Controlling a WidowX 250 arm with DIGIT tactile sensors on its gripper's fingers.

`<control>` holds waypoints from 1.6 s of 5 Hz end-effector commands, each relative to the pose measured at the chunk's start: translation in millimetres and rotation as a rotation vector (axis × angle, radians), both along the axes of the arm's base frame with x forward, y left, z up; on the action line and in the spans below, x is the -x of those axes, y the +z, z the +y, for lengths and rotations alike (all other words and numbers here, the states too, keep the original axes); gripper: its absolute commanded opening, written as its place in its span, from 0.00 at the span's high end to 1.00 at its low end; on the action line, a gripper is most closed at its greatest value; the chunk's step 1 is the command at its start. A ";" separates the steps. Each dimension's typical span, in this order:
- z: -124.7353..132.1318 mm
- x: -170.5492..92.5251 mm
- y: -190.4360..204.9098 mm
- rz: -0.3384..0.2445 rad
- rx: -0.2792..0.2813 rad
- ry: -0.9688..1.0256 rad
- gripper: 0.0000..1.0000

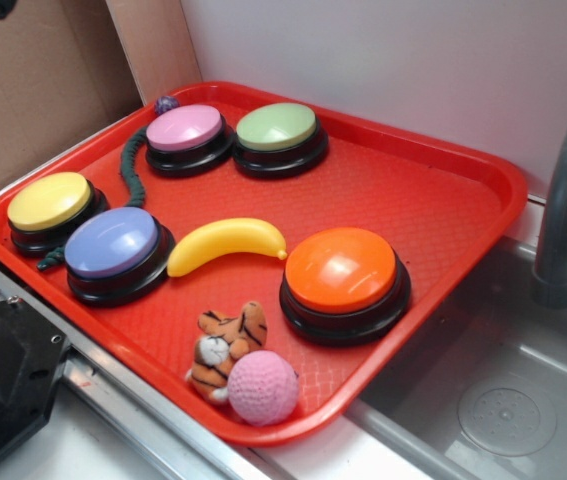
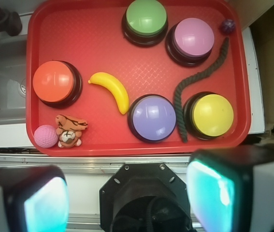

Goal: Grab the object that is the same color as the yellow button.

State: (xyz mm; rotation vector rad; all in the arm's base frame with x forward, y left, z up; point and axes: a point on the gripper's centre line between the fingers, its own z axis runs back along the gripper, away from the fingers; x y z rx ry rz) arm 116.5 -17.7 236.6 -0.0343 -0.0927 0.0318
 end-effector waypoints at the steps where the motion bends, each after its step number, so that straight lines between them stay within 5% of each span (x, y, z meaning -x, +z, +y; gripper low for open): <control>1: 0.0 0.0 0.0 0.000 0.000 0.000 0.00; 3: -3.5 -40.0 -23.1 -0.032 -0.018 -0.348 0.00; 5: -9.7 -81.2 -66.0 -0.017 0.051 -0.709 0.00; 8: -22.2 -98.6 -137.7 0.016 -0.013 -0.863 0.00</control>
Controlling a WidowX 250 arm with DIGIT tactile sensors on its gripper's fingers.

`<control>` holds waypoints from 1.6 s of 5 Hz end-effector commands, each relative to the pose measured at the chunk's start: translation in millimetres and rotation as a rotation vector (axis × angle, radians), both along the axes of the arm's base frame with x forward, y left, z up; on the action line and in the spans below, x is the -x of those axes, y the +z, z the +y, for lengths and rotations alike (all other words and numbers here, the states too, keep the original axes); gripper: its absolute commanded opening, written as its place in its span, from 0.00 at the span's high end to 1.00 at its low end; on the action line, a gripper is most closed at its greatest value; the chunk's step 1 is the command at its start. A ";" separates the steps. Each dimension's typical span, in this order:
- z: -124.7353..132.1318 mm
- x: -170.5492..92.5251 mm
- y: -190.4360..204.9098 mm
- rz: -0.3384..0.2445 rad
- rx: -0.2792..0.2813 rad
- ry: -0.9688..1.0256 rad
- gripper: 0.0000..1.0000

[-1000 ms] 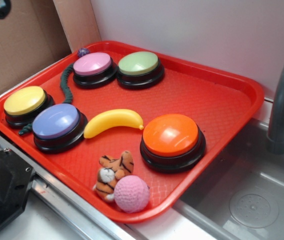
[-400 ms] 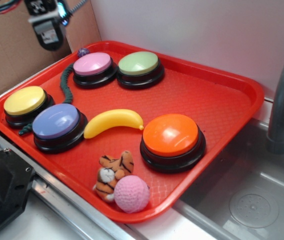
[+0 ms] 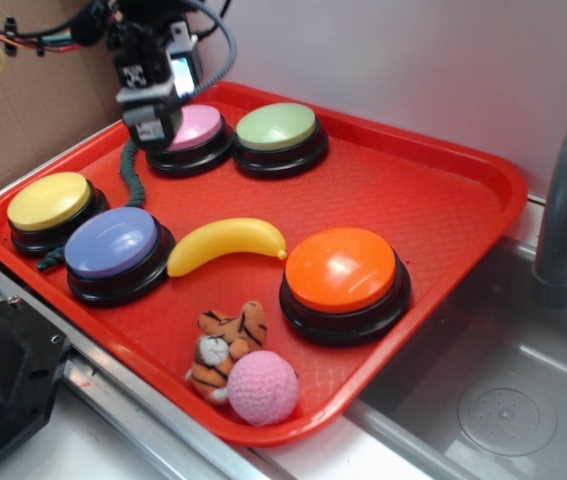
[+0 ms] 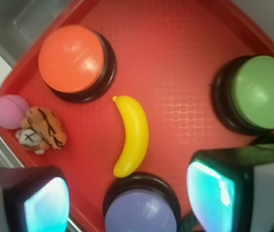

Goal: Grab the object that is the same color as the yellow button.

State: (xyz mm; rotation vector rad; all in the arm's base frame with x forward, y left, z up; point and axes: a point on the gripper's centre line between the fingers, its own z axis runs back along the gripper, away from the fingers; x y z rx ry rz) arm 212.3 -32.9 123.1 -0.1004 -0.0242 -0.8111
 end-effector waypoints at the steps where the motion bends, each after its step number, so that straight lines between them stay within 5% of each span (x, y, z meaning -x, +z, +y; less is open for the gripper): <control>1: -5.9 -7.3 -48.5 -0.060 -0.045 0.026 0.00; 6: -13.4 -15.9 -101.3 -0.050 -0.090 0.051 0.00; 7: -11.9 -15.0 -99.3 -0.043 -0.094 0.091 1.00; 8: -11.0 -16.3 -102.5 -0.035 -0.094 0.095 1.00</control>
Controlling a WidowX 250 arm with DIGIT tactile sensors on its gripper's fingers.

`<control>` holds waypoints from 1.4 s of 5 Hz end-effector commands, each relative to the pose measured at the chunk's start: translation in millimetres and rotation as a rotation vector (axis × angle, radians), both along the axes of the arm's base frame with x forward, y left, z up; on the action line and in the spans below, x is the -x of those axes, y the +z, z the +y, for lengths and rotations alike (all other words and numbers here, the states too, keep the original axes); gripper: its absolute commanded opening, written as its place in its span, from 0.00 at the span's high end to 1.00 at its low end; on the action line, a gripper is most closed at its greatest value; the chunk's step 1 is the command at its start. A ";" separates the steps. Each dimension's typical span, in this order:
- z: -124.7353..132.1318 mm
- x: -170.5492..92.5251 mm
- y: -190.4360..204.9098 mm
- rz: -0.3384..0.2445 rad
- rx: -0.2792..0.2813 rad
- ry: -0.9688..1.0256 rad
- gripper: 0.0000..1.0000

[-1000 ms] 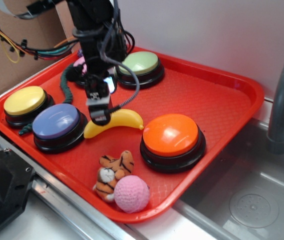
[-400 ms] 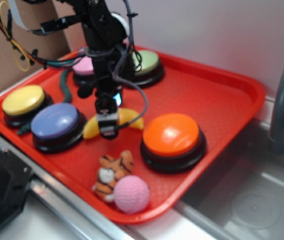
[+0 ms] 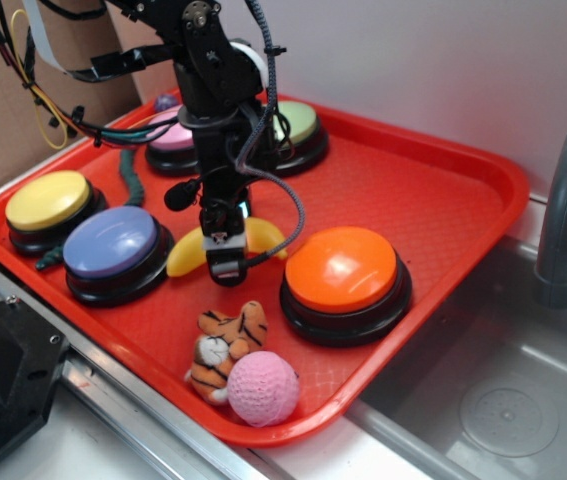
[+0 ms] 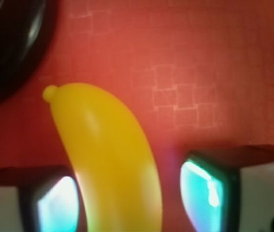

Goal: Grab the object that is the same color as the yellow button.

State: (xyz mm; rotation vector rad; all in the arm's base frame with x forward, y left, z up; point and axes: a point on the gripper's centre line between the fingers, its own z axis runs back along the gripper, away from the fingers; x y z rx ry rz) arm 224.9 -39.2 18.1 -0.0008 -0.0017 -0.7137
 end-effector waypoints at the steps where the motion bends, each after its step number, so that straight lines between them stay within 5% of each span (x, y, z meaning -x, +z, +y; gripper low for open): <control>1: -2.0 -6.7 12.7 -0.014 0.002 0.043 1.00; 4: 26.1 -28.2 116.6 -0.014 0.018 0.548 1.00; 7: 46.7 -29.1 174.3 -0.140 0.079 0.715 1.00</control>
